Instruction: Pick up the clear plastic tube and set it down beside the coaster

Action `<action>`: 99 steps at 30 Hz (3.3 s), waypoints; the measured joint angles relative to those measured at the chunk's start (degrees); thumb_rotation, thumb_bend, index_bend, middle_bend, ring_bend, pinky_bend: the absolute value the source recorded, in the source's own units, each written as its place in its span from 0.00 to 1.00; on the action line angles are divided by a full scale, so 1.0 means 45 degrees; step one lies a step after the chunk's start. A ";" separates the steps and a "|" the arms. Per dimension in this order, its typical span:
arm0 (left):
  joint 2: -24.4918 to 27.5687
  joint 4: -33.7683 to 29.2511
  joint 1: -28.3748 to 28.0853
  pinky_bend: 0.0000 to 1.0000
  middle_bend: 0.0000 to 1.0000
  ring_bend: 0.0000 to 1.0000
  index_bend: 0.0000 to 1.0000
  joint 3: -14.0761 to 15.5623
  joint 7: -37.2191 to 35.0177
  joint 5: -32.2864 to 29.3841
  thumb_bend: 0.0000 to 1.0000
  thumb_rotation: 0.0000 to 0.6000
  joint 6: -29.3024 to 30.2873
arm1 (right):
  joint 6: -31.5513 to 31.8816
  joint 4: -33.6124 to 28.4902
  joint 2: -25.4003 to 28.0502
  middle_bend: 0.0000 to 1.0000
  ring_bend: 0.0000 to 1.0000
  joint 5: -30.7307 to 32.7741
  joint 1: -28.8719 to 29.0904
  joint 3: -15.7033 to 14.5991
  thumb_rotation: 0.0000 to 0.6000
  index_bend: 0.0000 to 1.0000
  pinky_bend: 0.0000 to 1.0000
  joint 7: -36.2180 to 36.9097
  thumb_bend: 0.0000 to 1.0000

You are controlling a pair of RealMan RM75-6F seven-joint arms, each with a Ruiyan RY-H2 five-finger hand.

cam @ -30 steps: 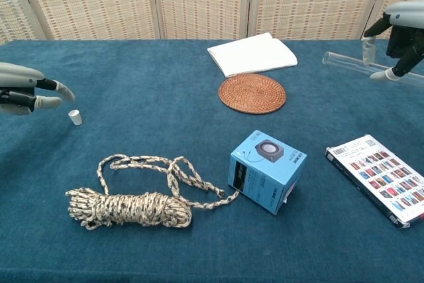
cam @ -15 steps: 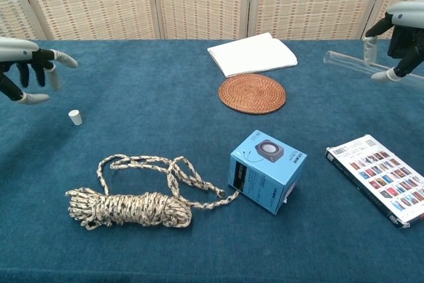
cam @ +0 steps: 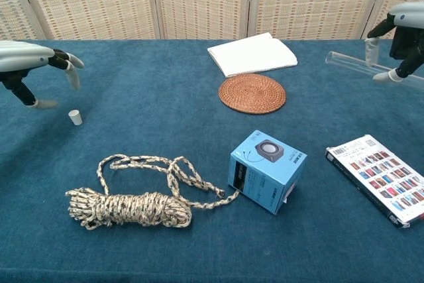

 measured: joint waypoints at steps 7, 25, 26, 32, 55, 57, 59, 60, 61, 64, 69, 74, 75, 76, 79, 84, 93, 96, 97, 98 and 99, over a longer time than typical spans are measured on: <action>-0.0664 0.0695 -0.0140 0.00 0.00 0.00 0.36 -0.0051 0.0526 -0.0149 0.33 1.00 -0.0280 | -0.0112 0.0124 -0.0037 1.00 1.00 0.0016 -0.0009 -0.0024 1.00 0.73 1.00 0.0049 0.96; -0.1515 0.1564 -0.0215 0.00 0.00 0.00 0.41 -0.0117 0.0953 -0.0331 0.33 1.00 -0.0672 | -0.0261 0.0470 -0.0154 1.00 1.00 0.0020 -0.0030 -0.0037 1.00 0.73 1.00 0.0147 0.96; -0.1556 0.1613 -0.0219 0.00 0.00 0.00 0.41 -0.0124 0.0946 -0.0334 0.33 1.00 -0.0693 | -0.0266 0.0473 -0.0152 1.00 1.00 0.0023 -0.0030 -0.0037 1.00 0.73 1.00 0.0142 0.96; -0.1804 0.1935 -0.0260 0.00 0.00 0.00 0.42 -0.0195 0.0886 -0.0336 0.33 1.00 -0.0799 | -0.0280 0.0462 -0.0137 1.00 1.00 0.0043 -0.0033 -0.0017 1.00 0.73 1.00 0.0143 0.96; -0.2039 0.2506 -0.0246 0.00 0.00 0.00 0.44 -0.0337 0.0758 -0.0353 0.33 1.00 -0.1034 | -0.0478 0.0689 -0.0207 1.00 1.00 0.0073 0.0002 -0.0001 1.00 0.74 1.00 0.0225 0.96; -0.2041 0.2494 -0.0243 0.00 0.00 0.00 0.45 -0.0353 0.0756 -0.0354 0.33 1.00 -0.1030 | -0.0480 0.0699 -0.0211 1.00 1.00 0.0074 0.0003 0.0001 1.00 0.74 1.00 0.0230 0.96; -0.2045 0.2498 -0.0244 0.00 0.00 0.00 0.45 -0.0357 0.0790 -0.0341 0.33 1.00 -0.1010 | -0.0481 0.0705 -0.0212 1.00 1.00 0.0068 0.0000 0.0004 1.00 0.74 1.00 0.0243 0.96; -0.2052 0.2496 -0.0243 0.00 0.00 0.00 0.45 -0.0366 0.0785 -0.0336 0.33 1.00 -0.1003 | -0.0487 0.0711 -0.0213 1.00 1.00 0.0066 -0.0001 0.0004 1.00 0.74 1.00 0.0249 0.96; -0.2056 0.2493 -0.0243 0.00 0.00 0.00 0.45 -0.0375 0.0765 -0.0339 0.33 1.00 -0.1008 | -0.0493 0.0717 -0.0216 1.00 1.00 0.0068 -0.0001 0.0003 1.00 0.74 1.00 0.0254 0.96; -0.2074 0.2525 -0.0250 0.00 0.00 0.00 0.46 -0.0385 0.0771 -0.0327 0.33 1.00 -0.1021 | -0.0523 0.0753 -0.0240 1.00 1.00 0.0069 -0.0002 -0.0001 1.00 0.74 1.00 0.0284 0.96; -0.2084 0.2565 -0.0245 0.00 0.00 0.00 0.46 -0.0398 0.0776 -0.0310 0.33 1.00 -0.1012 | -0.0563 0.0807 -0.0264 1.00 1.00 0.0075 0.0003 -0.0009 1.00 0.74 1.00 0.0301 0.96; -0.2097 0.2658 -0.0240 0.00 0.00 0.00 0.48 -0.0412 0.0685 -0.0251 0.33 1.00 -0.1006 | -0.0589 0.0858 -0.0283 1.00 1.00 0.0065 0.0012 -0.0013 1.00 0.74 1.00 0.0307 0.96; -0.2096 0.2687 -0.0245 0.00 0.00 0.00 0.49 -0.0411 0.0670 -0.0242 0.33 1.00 -0.1033 | -0.0589 0.0862 -0.0285 1.00 1.00 0.0063 0.0014 -0.0009 1.00 0.74 1.00 0.0309 0.96; -0.2093 0.2695 -0.0246 0.00 0.00 0.00 0.49 -0.0411 0.0649 -0.0238 0.33 1.00 -0.1048 | -0.0589 0.0860 -0.0286 1.00 1.00 0.0063 0.0014 -0.0005 1.00 0.74 1.00 0.0316 0.96; -0.2077 0.2695 -0.0241 0.00 0.00 0.00 0.50 -0.0435 0.0515 -0.0226 0.34 1.00 -0.1064 | -0.0576 0.0849 -0.0290 1.00 1.00 0.0042 0.0014 0.0004 1.00 0.74 1.00 0.0327 0.96; -0.1976 0.2669 -0.0190 0.00 0.00 0.00 0.52 -0.0525 0.0130 -0.0104 0.37 1.00 -0.0924 | -0.0484 0.0761 -0.0289 1.00 1.00 -0.0051 -0.0017 0.0040 1.00 0.75 1.00 0.0414 0.96; -0.0849 0.1206 0.0010 0.00 0.03 0.00 0.52 -0.1096 -0.1550 -0.0010 0.40 1.00 -0.0533 | -0.0220 0.0763 -0.0637 1.00 1.00 -0.0763 -0.0120 0.0214 1.00 0.75 1.00 0.1152 0.97; -0.0249 0.0311 0.0100 0.00 0.03 0.00 0.53 -0.1374 -0.2294 0.0114 0.41 1.00 -0.0274 | -0.0127 0.0881 -0.0920 1.00 1.00 -0.1241 -0.0100 0.0270 1.00 0.75 1.00 0.1437 0.97; -0.0074 0.0038 0.0128 0.00 0.04 0.00 0.53 -0.1461 -0.2518 0.0158 0.41 1.00 -0.0187 | -0.0079 0.0934 -0.1018 1.00 1.00 -0.1404 -0.0090 0.0292 1.00 0.75 1.00 0.1523 0.98; 0.0093 -0.0234 0.0155 0.00 0.04 0.00 0.53 -0.1548 -0.2745 0.0201 0.42 1.00 -0.0103 | -0.0024 0.0994 -0.1126 1.00 1.00 -0.1578 -0.0078 0.0317 1.00 0.75 1.00 0.1624 0.98; 0.0301 -0.0589 0.0188 0.00 0.04 0.00 0.53 -0.1661 -0.3054 0.0251 0.42 1.00 -0.0008 | 0.0053 0.1083 -0.1284 1.00 1.00 -0.1824 -0.0059 0.0358 1.00 0.75 1.00 0.1792 0.99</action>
